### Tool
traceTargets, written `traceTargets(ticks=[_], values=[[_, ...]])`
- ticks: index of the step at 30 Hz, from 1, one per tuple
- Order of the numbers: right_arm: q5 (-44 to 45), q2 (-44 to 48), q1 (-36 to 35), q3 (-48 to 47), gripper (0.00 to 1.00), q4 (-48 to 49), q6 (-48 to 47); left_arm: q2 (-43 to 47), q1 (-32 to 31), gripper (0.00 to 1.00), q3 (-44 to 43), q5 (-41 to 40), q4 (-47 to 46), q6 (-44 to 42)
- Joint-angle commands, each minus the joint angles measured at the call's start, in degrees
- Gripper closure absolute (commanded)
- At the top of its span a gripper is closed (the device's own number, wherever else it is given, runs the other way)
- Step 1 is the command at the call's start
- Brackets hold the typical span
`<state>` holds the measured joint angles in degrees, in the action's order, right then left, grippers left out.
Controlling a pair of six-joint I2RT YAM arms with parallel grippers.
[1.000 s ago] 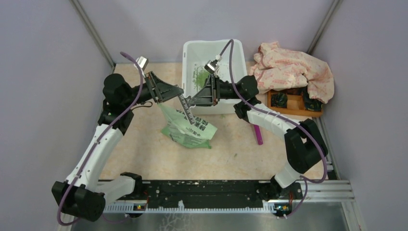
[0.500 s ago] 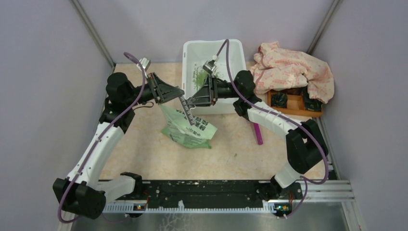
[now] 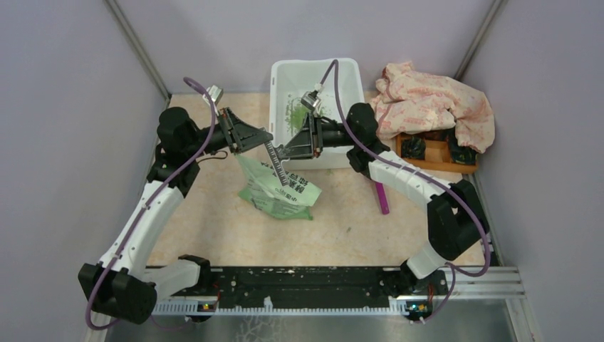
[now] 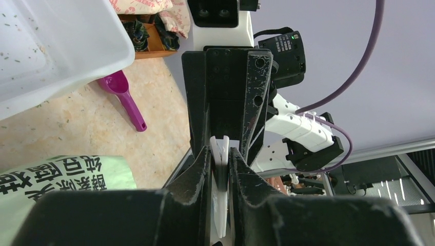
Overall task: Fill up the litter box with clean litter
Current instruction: Adjust the clamp.
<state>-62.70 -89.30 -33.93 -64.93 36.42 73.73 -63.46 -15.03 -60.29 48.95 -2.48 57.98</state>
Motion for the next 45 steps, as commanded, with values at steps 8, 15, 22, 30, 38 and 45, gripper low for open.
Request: traceTargets(ticks=[8, 15, 22, 30, 38, 45], values=[[-0.53, 2.99, 0.54, -1.67, 0.80, 1.63, -1.91, -0.34, -0.18, 0.84, -1.18, 1.05, -0.42, -1.02], [-0.59, 3.26, 0.60, -1.21, 1.00, 2.33, -1.51, -0.18, -0.13, 0.54, -1.49, 0.49, 0.20, -1.66], [-1.54, 2.54, 1.77, 1.29, 1.00, 15.48, 9.10, 0.96, 0.29, 0.43, -3.17, 0.37, -0.02, -1.60], [-1.76, -1.19, 3.66, 6.35, 1.00, 46.30, 33.04, 3.23, 2.74, 0.41, -6.72, 0.71, -1.53, 1.02], [-2.62, -0.69, 5.89, 7.85, 1.00, 50.38, 35.88, 3.39, 3.34, 0.41, -7.56, -0.91, 1.86, 0.48], [-1.76, 9.62, 9.67, -1.99, 1.00, -21.47, -20.91, 1.23, 3.34, 0.41, -0.66, -4.00, 9.27, 2.22]])
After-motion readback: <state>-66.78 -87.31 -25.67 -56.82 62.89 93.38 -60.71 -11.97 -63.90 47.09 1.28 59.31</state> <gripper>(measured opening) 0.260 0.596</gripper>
